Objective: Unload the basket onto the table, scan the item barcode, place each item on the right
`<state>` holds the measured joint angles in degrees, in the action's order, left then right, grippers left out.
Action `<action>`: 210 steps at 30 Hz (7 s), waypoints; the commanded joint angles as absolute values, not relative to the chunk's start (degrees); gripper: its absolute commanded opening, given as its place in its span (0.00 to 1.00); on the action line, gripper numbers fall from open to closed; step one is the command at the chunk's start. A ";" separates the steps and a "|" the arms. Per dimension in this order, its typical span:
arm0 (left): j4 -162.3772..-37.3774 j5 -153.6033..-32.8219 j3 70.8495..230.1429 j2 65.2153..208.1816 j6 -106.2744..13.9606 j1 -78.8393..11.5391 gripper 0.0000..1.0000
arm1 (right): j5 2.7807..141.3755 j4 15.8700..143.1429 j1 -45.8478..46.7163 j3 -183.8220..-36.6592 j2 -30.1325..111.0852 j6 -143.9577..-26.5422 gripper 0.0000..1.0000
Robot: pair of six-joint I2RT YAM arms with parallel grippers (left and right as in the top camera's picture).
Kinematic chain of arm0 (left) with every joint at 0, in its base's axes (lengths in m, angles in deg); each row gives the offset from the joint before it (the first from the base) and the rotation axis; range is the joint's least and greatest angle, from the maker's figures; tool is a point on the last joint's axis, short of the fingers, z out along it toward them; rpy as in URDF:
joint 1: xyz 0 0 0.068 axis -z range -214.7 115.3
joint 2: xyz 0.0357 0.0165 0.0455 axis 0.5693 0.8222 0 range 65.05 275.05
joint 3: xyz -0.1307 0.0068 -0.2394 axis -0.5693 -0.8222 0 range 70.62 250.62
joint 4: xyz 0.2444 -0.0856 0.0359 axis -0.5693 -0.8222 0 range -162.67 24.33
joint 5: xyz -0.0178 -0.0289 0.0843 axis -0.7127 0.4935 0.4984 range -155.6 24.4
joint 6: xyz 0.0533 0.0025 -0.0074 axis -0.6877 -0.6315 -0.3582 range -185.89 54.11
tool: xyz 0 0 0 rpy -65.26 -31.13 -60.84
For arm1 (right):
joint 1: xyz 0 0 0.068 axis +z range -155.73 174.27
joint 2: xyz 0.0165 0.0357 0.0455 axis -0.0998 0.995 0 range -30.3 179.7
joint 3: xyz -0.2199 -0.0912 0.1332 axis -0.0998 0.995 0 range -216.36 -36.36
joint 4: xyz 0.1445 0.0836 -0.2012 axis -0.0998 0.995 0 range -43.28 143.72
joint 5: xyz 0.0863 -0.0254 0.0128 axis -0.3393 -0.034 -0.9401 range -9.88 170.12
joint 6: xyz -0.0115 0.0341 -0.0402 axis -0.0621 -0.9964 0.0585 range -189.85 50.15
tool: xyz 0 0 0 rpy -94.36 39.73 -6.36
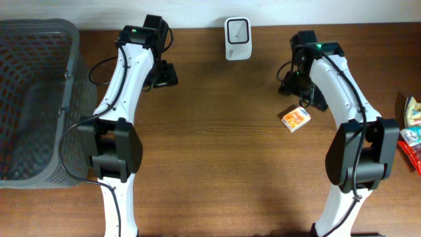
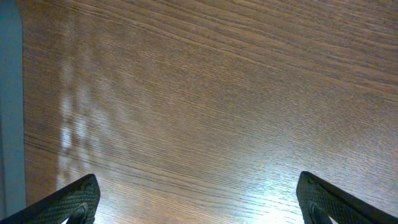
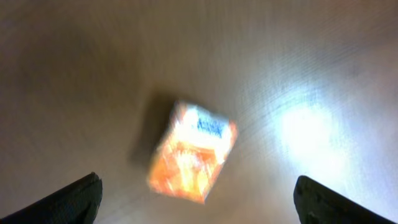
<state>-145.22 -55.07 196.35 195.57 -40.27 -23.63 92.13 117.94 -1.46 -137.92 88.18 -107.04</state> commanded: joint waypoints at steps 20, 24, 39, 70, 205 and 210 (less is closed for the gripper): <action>-145.29 -55.29 196.22 195.57 -39.59 -23.96 0.99 | 62.43 100.30 -15.93 -113.90 87.17 -106.52 0.72; -145.29 -55.29 196.22 195.55 -39.59 -23.96 0.99 | 62.78 91.84 -15.75 -111.52 87.17 -108.24 0.66; -145.26 -55.29 196.22 195.55 -39.59 -23.96 0.99 | 69.34 79.58 -10.16 -111.52 87.83 -97.05 0.51; -145.29 -55.29 196.22 195.57 -39.59 -23.96 0.99 | 62.19 83.80 -7.03 -118.64 88.27 -89.82 0.59; -145.26 -55.29 196.22 195.55 -39.59 -23.96 0.99 | 92.09 128.08 -22.92 -143.06 50.19 -94.41 0.98; -145.26 -55.29 196.22 195.55 -39.59 -23.96 0.99 | 86.32 138.09 -15.34 -143.04 48.53 -95.63 0.98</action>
